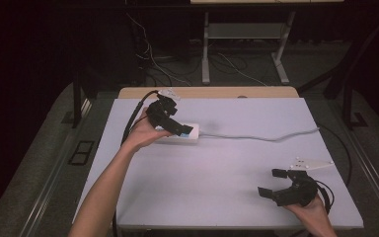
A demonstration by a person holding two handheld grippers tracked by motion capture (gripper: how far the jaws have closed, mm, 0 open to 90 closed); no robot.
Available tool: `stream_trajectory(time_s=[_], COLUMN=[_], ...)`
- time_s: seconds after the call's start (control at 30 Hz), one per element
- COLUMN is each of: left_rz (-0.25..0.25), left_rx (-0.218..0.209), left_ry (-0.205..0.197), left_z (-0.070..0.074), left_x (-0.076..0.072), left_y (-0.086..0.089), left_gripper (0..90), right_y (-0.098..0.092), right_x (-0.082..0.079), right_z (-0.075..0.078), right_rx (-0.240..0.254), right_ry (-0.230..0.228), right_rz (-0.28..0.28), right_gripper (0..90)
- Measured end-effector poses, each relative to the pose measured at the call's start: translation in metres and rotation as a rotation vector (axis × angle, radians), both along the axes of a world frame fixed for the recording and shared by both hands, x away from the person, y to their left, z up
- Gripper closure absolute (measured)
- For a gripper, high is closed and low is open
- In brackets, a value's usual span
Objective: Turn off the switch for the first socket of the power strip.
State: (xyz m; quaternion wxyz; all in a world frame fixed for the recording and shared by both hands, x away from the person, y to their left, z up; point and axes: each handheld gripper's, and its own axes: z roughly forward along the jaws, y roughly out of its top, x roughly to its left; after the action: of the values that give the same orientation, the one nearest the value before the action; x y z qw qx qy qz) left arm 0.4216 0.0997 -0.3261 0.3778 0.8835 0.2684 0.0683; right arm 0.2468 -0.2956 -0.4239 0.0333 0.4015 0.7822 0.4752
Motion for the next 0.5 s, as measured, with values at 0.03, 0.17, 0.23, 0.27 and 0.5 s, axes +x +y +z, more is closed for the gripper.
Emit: stream_trajectory(time_s=[0.03,0.17,0.23,0.27,0.5], left_rz=[-0.001,-0.001,-0.003,-0.003,0.022], left_rx=[0.002,-0.002,0.006,0.01,-0.002], left_ry=[0.001,0.004,0.011,0.013,0.025], left_z=[0.0,-0.004,-0.007,-0.009,-0.018], left_x=[0.002,0.007,0.01,0.012,0.022], left_y=[0.0,-0.002,-0.002,-0.002,-0.001], left_gripper=[0.3,0.5,0.7,0.7,2.1], right_y=[0.0,0.0,0.0,0.0,0.002], right_x=[0.0,0.0,0.0,0.0,-0.001], right_z=[0.0,0.0,0.0,0.0,0.0], right_rx=[0.0,0.0,-0.001,0.001,-0.002], right_ry=[0.0,0.0,-0.001,0.0,0.002], right_rz=[0.0,0.001,0.003,0.003,0.011], right_gripper=[0.5,0.5,0.5,0.5,0.5])
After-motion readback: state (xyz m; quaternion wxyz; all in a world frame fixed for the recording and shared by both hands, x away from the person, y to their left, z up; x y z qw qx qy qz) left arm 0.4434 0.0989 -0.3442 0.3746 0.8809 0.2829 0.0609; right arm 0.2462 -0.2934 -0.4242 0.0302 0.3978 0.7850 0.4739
